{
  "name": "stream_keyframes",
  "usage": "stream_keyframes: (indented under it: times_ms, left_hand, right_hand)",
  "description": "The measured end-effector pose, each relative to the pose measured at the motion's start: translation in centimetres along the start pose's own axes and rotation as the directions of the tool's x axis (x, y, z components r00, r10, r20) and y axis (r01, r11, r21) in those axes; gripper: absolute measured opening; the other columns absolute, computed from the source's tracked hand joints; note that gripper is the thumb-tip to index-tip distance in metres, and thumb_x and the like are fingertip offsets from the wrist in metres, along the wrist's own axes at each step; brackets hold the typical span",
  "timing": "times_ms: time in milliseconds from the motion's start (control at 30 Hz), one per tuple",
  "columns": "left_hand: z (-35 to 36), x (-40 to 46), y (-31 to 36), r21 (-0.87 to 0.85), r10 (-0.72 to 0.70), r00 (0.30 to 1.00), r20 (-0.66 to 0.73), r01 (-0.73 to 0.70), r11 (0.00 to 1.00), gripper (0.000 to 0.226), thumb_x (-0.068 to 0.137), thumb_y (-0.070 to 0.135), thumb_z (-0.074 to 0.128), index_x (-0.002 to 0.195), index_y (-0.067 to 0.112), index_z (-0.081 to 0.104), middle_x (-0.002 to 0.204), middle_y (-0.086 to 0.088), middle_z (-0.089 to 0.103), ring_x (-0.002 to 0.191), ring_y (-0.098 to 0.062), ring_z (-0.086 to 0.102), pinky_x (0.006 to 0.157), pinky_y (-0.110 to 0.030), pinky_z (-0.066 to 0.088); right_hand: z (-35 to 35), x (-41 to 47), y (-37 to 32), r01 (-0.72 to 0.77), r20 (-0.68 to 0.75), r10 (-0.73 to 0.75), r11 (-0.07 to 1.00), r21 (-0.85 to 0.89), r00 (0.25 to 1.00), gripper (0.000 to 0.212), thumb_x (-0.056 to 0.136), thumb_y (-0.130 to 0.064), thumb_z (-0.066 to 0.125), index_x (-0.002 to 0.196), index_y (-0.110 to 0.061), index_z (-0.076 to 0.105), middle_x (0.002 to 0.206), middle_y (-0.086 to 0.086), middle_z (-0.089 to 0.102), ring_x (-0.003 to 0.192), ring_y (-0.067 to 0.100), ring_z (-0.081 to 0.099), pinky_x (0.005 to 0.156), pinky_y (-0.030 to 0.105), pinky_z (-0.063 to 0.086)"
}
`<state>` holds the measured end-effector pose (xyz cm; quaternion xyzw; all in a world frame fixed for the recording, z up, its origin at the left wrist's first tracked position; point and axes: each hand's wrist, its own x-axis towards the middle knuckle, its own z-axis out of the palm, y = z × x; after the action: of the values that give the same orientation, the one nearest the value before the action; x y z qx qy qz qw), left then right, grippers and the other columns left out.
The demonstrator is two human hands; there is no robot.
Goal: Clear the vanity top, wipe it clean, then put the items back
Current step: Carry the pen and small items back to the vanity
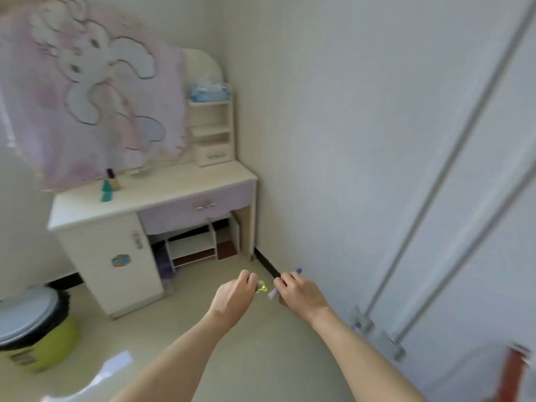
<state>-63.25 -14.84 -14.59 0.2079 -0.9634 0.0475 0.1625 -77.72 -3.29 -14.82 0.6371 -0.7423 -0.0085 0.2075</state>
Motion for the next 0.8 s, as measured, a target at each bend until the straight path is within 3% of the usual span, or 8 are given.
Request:
stream_keyframes:
  times_ms: [167, 267, 333, 500, 567, 633, 700, 800]
  left_hand:
    - [-1.0, 0.8, -12.4, 0.059, -0.199, 0.975, -0.100, 0.205, 0.977, 0.044, 0.047, 0.013, 0.091, 0.056, 0.012, 0.048, 0.052, -0.002, 0.042, 0.024, -0.019, 0.039, 0.025, -0.016, 0.016]
    - [-1.7, 1.4, -18.0, 0.080, -0.271, 0.957, -0.101, 0.279, 0.957, 0.042, 0.047, 0.014, 0.090, 0.054, 0.012, 0.049, 0.051, -0.001, 0.042, 0.024, -0.019, 0.039, 0.028, -0.014, 0.013]
    - [-2.1, 1.7, -22.2, 0.097, -0.302, 0.945, -0.123, 0.315, 0.944, 0.043, 0.046, 0.014, 0.090, 0.055, 0.012, 0.048, 0.051, -0.002, 0.042, 0.024, -0.019, 0.038, 0.030, -0.015, 0.011]
    - [-0.9, 3.2, -30.4, 0.125, -0.390, 0.915, -0.098, 0.401, 0.908, 0.042, 0.052, 0.019, 0.089, 0.058, 0.013, 0.048, 0.053, -0.001, 0.042, 0.026, -0.019, 0.038, 0.028, -0.018, 0.013]
    - [0.4, 4.5, -33.0, 0.131, -0.422, 0.905, -0.054, 0.425, 0.896, 0.046, 0.044, 0.019, 0.092, 0.059, 0.013, 0.049, 0.054, 0.000, 0.044, 0.026, -0.018, 0.039, 0.029, -0.017, 0.011]
    - [1.8, 6.2, -35.4, 0.125, -0.437, 0.899, -0.014, 0.436, 0.891, 0.051, 0.034, 0.018, 0.093, 0.060, 0.014, 0.049, 0.055, 0.001, 0.043, 0.026, -0.016, 0.039, 0.029, -0.016, 0.011]
    - [3.0, 8.4, -37.6, 0.121, -0.454, 0.891, -0.001, 0.450, 0.885, 0.052, 0.030, 0.016, 0.093, 0.059, 0.015, 0.049, 0.054, 0.002, 0.043, 0.025, -0.015, 0.039, 0.030, -0.016, 0.011]
    - [4.6, 12.2, -41.2, 0.133, -0.484, 0.874, -0.038, 0.484, 0.865, 0.048, 0.033, 0.010, 0.092, 0.057, 0.014, 0.050, 0.052, 0.001, 0.045, 0.024, -0.016, 0.040, 0.029, -0.017, 0.011]
  right_hand:
    - [1.2, 13.3, -4.7, 0.159, -0.165, -0.151, 0.987, 0.036, 0.975, 0.017, 0.047, -0.016, 0.062, 0.063, -0.019, 0.057, 0.057, -0.004, 0.050, 0.048, 0.014, 0.052, 0.030, 0.017, 0.027]
    - [2.3, 19.6, -7.0, 0.190, -0.258, -0.163, 0.979, 0.080, 0.952, 0.007, 0.063, -0.015, 0.051, 0.069, -0.019, 0.051, 0.056, -0.003, 0.050, 0.048, 0.015, 0.052, 0.031, 0.018, 0.030]
    - [3.0, 24.1, -8.9, 0.213, -0.300, -0.180, 0.973, 0.083, 0.937, 0.015, 0.066, -0.012, 0.037, 0.066, -0.018, 0.052, 0.054, -0.003, 0.048, 0.045, 0.015, 0.051, 0.030, 0.018, 0.029]
    - [4.3, 32.8, -12.0, 0.255, -0.316, -0.218, 0.964, 0.080, 0.924, 0.025, 0.065, -0.011, 0.034, 0.058, -0.018, 0.057, 0.053, -0.003, 0.050, 0.046, 0.015, 0.051, 0.031, 0.018, 0.028]
    - [5.4, 35.7, -12.4, 0.290, -0.310, -0.254, 0.954, 0.074, 0.916, 0.019, 0.065, -0.012, 0.041, 0.059, -0.017, 0.058, 0.053, -0.002, 0.052, 0.047, 0.016, 0.053, 0.031, 0.017, 0.029]
    - [6.9, 38.8, -12.4, 0.334, -0.271, -0.300, 0.938, 0.090, 0.915, 0.007, 0.056, -0.013, 0.065, 0.062, -0.016, 0.061, 0.054, 0.000, 0.055, 0.047, 0.017, 0.056, 0.031, 0.017, 0.033]
    - [8.6, 42.2, -12.0, 0.345, -0.197, -0.319, 0.932, 0.111, 0.927, 0.030, 0.040, -0.015, 0.081, 0.064, -0.015, 0.064, 0.055, 0.000, 0.057, 0.047, 0.017, 0.057, 0.031, 0.018, 0.036]
    - [10.9, 48.2, -11.0, 0.337, -0.200, -0.311, 0.934, 0.115, 0.929, 0.035, 0.038, -0.016, 0.085, 0.065, -0.015, 0.064, 0.055, 0.001, 0.058, 0.047, 0.018, 0.058, 0.030, 0.018, 0.036]
